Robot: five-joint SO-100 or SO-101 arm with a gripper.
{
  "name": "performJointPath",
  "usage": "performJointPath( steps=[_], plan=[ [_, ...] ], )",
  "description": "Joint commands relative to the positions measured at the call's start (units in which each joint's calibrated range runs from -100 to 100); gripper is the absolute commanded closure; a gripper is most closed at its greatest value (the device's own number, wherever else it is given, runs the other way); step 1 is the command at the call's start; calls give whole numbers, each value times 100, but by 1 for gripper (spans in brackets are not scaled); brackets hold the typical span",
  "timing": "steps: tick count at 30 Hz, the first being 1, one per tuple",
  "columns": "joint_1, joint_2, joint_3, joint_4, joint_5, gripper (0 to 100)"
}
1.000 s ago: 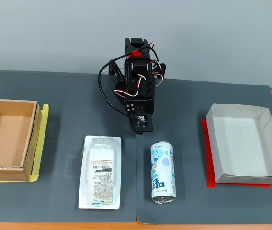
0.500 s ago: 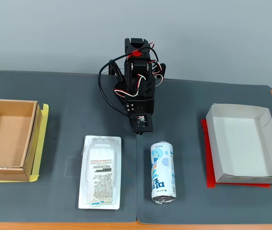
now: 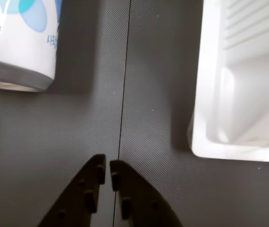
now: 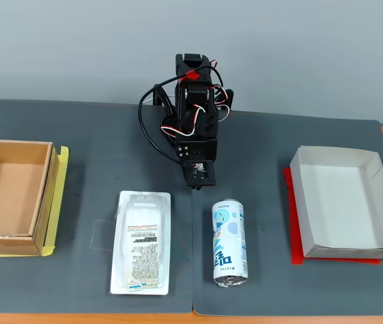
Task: Pick the can and put it in the brown box
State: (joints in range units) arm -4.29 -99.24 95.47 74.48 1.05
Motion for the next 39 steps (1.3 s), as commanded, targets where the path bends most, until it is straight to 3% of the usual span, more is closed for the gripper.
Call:
performJointPath(
  steps=[1, 23, 39],
  plan=[
    [23, -17, -334, -33, -11, 99],
    [-18, 119, -415, -67, 25, 99],
    [-26, 3753, -3248, -1707, -6, 98]
  ],
)
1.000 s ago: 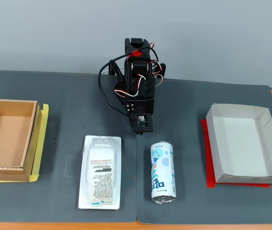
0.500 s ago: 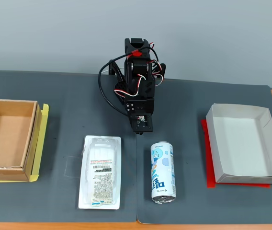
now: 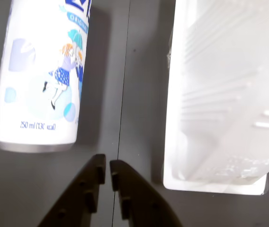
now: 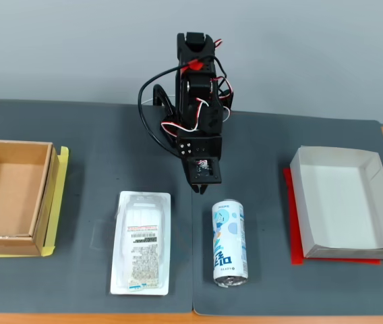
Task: Pick the can and put it in the brown box
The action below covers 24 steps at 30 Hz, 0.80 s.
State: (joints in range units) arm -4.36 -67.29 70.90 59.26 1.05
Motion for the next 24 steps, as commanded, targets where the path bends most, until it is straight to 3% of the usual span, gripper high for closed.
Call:
performJointPath(
  steps=[1, 13, 19, 24],
  plan=[
    [-19, 752, -972, -184, -11, 98],
    [-596, 2777, -3035, -115, -16, 97],
    [-734, 3760, -3859, -106, -22, 80],
    [-904, 4225, -4203, -97, -22, 76]
  ],
)
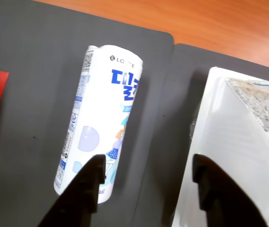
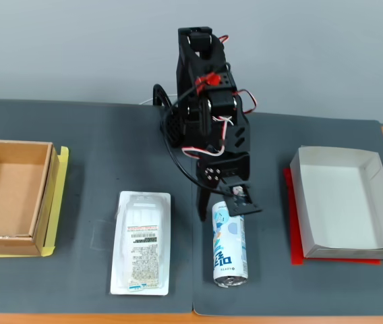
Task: Pick the can and put it in the brown box
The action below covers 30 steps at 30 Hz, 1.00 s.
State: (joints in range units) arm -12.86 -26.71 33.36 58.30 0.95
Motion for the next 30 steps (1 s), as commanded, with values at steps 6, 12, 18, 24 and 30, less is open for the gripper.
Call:
performJointPath(
  steps=[6, 12, 18, 24, 30],
  plan=[
    [-233, 600, -721, 76, -455, 76],
    [-550, 1066, -1173, 241, -736, 76],
    [-737, 1396, -1463, 249, -929, 67],
    [-664, 1600, -1472, 197, -929, 64],
    [-615, 1879, -1544, 145, -924, 64]
  ],
)
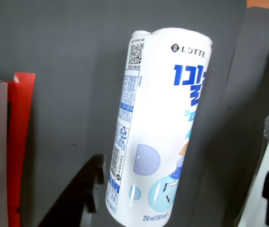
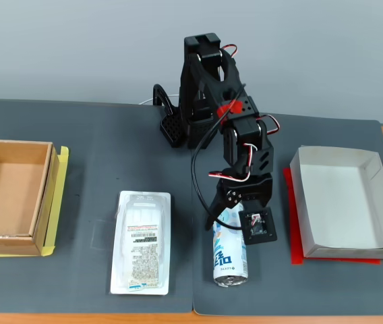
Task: Pick the can and put it in the brown box
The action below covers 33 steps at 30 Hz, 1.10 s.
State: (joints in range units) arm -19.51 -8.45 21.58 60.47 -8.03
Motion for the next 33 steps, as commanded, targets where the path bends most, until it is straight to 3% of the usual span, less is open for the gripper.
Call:
performJointPath(
  steps=[1, 28, 33],
  plan=[
    [50, 121, -411, -71, -25, 64],
    [-120, 1612, -737, -409, -36, 64],
    [-145, 1781, -746, -409, -244, 64]
  ],
)
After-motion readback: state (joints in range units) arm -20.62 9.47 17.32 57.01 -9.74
